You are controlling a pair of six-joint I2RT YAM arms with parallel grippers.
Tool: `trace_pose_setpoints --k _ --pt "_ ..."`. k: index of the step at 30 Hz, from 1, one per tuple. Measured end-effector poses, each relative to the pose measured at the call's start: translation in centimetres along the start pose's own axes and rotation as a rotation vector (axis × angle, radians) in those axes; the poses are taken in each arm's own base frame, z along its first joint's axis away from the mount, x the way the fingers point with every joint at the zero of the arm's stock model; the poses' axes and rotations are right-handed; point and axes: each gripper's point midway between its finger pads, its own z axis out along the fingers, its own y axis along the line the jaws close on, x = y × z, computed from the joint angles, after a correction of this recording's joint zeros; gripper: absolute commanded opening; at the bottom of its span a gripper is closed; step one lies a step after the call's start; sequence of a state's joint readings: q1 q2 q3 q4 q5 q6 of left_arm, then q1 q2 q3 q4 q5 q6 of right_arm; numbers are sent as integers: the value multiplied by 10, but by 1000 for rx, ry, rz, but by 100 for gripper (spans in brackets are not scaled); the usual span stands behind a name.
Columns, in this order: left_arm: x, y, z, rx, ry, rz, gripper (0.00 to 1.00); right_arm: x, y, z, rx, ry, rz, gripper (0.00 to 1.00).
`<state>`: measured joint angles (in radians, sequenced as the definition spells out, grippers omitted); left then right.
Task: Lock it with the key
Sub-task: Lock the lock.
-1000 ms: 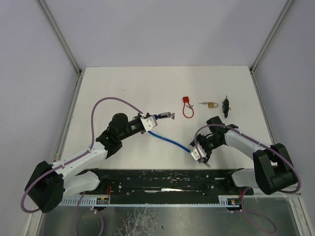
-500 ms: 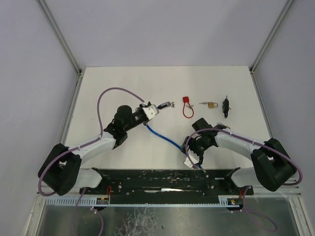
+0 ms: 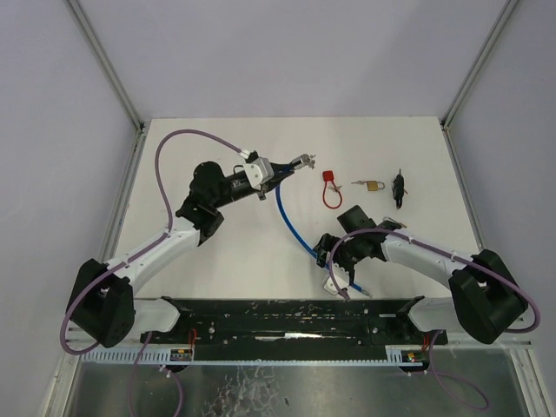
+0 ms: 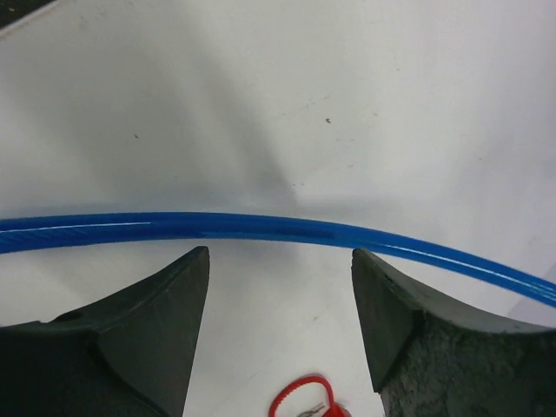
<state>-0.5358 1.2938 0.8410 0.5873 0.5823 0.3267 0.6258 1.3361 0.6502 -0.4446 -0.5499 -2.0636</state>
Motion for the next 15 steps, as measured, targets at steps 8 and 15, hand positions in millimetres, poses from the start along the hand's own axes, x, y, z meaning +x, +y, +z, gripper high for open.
trace_pose_setpoints --k 8,15 --pt "-49 -5 7 100 -93 -12 0 -4 -30 -9 78 46 -104 77" --pt "-105 -1 12 158 -176 16 0 -7 -52 -14 90 102 -188 77"
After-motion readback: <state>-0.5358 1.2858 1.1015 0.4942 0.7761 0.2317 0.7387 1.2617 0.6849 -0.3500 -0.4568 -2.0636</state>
